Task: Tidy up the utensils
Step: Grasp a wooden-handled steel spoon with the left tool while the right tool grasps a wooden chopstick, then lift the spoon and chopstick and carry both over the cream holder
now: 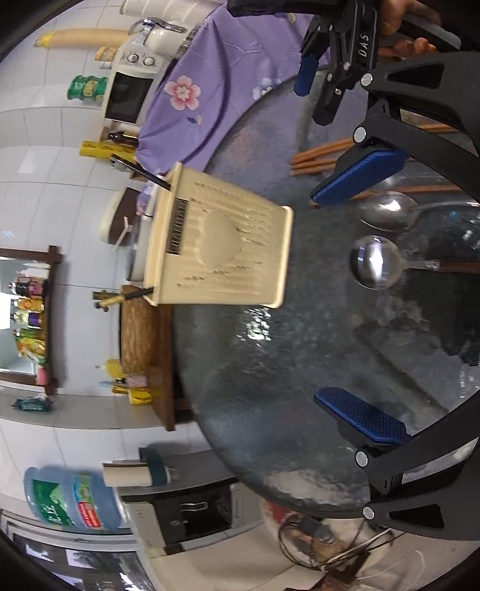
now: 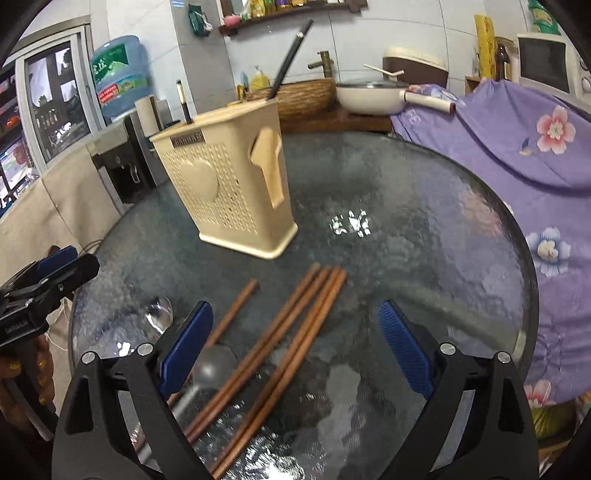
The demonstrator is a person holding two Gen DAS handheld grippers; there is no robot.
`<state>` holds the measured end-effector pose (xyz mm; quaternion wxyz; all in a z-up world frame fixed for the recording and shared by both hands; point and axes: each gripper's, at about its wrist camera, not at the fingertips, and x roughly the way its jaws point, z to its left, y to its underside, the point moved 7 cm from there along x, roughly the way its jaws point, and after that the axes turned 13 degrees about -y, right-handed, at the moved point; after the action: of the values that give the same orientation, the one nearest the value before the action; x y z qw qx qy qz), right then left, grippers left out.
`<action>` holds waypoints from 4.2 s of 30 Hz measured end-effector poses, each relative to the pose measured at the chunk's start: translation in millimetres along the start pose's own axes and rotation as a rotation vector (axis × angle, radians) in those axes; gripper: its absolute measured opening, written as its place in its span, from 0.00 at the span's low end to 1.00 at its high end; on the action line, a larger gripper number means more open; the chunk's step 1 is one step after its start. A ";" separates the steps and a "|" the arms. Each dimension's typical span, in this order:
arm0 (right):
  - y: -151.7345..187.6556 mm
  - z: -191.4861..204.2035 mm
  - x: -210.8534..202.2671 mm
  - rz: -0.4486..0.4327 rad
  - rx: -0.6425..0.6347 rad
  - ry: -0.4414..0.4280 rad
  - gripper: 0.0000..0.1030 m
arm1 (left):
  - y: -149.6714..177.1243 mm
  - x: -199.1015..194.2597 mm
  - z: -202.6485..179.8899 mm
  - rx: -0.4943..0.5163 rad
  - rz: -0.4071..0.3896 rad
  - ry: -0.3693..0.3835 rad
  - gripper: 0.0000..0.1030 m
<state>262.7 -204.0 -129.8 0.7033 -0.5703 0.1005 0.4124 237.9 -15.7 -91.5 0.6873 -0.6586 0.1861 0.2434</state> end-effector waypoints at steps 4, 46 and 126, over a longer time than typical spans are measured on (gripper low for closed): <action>19.4 -9.6 4.4 0.035 0.013 0.038 0.86 | 19.1 2.1 7.3 -0.013 0.041 -0.002 0.94; 15.8 -38.9 38.4 0.159 0.072 0.104 0.37 | 83.6 25.9 -24.1 0.179 0.221 0.007 0.59; -155.7 76.9 -110.8 -0.283 -0.133 -0.286 0.07 | -103.5 -53.8 -20.6 -0.012 -0.115 0.204 0.44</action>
<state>274.7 -189.0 75.3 0.7220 -0.5596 -0.1091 0.3919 255.5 -42.5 22.5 0.6737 -0.6937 0.2153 0.1365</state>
